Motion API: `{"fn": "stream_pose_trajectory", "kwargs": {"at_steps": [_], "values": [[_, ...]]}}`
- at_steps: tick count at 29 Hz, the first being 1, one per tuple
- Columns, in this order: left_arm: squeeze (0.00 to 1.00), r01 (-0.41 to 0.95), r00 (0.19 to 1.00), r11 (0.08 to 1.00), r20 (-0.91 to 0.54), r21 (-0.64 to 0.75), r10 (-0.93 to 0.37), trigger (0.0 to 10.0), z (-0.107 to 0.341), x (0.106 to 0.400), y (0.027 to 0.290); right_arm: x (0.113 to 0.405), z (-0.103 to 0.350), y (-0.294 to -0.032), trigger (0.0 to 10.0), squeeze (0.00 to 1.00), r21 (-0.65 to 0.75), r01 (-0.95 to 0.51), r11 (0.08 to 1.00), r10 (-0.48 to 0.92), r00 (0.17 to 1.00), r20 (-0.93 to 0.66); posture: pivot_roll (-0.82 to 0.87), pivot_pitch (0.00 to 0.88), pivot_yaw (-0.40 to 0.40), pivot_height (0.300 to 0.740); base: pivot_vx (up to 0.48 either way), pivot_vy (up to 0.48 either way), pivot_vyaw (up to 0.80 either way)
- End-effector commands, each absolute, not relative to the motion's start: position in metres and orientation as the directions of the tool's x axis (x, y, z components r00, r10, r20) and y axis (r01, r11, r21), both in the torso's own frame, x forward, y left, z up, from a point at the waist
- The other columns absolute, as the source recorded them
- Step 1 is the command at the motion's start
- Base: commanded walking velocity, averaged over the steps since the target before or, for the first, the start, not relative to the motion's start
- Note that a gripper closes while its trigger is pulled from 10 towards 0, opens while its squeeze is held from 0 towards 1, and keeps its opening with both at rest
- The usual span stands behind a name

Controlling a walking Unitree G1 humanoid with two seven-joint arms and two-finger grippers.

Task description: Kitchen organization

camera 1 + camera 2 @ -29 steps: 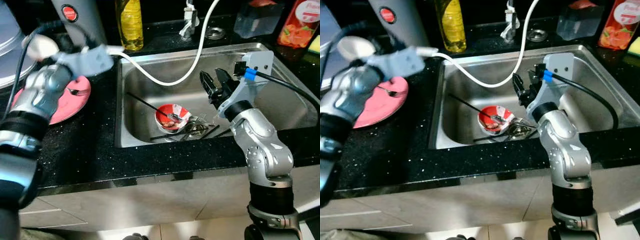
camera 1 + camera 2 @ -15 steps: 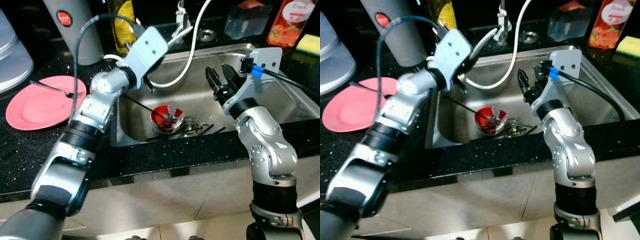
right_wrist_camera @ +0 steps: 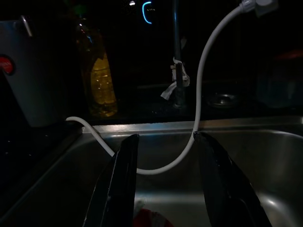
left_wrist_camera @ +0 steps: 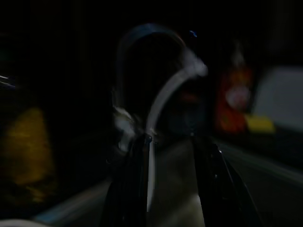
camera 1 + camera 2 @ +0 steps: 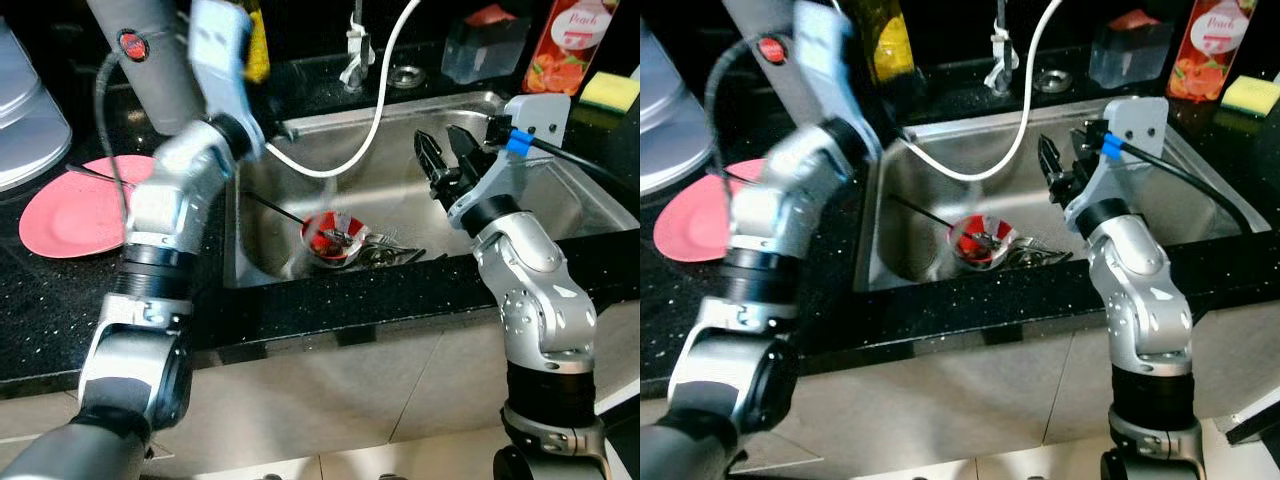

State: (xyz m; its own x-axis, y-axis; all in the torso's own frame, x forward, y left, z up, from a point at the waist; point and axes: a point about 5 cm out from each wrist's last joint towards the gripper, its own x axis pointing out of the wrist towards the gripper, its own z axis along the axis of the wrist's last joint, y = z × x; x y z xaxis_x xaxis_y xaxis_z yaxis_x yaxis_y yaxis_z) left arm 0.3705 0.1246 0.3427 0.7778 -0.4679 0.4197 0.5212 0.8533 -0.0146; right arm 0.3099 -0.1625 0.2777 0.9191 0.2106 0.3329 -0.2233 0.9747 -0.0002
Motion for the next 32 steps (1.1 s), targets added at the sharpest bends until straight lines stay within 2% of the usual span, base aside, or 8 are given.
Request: {"fn": "stream_pose_trajectory", "kwargs": {"at_steps": [1, 4, 8, 13, 18, 21, 25, 32], "values": [[0.00, 0.432, 0.822, 0.902, 0.414, -0.004, -0.392, 10.0, 0.343, 0.374, 0.140, 0.311, 0.276, -0.161, 10.0, 0.00, 0.000, -0.226, 0.974, 0.213, 0.920, 0.330, 0.01, 0.026, 0.105, 0.740, 0.000, 0.000, 0.00], [0.00, 0.307, 0.861, 0.941, 0.379, 0.142, -0.338, 10.0, 0.343, 0.373, 0.154, 0.311, 0.275, -0.161, 10.0, 0.00, 0.002, -0.225, 0.974, 0.212, 0.920, 0.329, 0.01, 0.024, 0.103, 0.740, 0.000, 0.000, 0.00], [0.00, 0.508, 0.832, 0.856, 0.312, -0.095, -0.459, 10.0, 0.328, 0.359, 0.153, 0.311, 0.275, -0.161, 10.0, 0.00, 0.011, -0.229, 0.973, 0.212, 0.918, 0.335, 0.01, 0.023, 0.103, 0.740, 0.000, 0.000, 0.00], [0.00, 0.418, 0.899, 0.908, 0.145, -0.001, -0.414, 10.0, 0.300, 0.360, 0.154, 0.308, 0.279, -0.153, 10.0, 0.00, 0.047, -0.296, 0.954, 0.259, 0.893, 0.368, 0.03, 0.017, 0.095, 0.740, 0.000, 0.000, 0.00], [0.00, 0.434, 0.901, 0.898, 0.014, -0.075, -0.434, 10.0, 0.276, 0.358, 0.145, 0.295, 0.287, -0.135, 10.0, 0.00, 0.048, -0.475, 0.879, 0.415, 0.810, 0.413, 0.03, 0.022, 0.088, 0.740, 0.000, 0.000, 0.00], [0.00, 0.424, 0.905, 0.905, -0.009, -0.010, -0.424, 10.0, 0.272, 0.355, 0.143, 0.289, 0.284, -0.124, 10.0, 0.00, 0.017, -0.531, 0.847, 0.482, 0.781, 0.397, 0.02, 0.025, 0.091, 0.740, 0.000, 0.000, 0.00], [0.00, 0.378, 0.924, 0.882, -0.048, 0.282, -0.380, 10.0, 0.265, 0.353, 0.139, 0.285, 0.281, -0.117, 10.0, 0.00, 0.099, -0.549, 0.830, 0.467, 0.780, 0.416, 0.01, 0.010, 0.103, 0.740, 0.000, 0.000, 0.00], [0.00, 0.324, 0.927, 0.731, -0.050, 0.601, -0.371, 10.0, 0.261, 0.349, 0.138, 0.291, 0.275, -0.121, 10.0, 0.00, 0.281, -0.496, 0.822, 0.360, 0.834, 0.418, 0.02, 0.009, 0.098, 0.740, 0.000, 0.000, 0.00]]}}
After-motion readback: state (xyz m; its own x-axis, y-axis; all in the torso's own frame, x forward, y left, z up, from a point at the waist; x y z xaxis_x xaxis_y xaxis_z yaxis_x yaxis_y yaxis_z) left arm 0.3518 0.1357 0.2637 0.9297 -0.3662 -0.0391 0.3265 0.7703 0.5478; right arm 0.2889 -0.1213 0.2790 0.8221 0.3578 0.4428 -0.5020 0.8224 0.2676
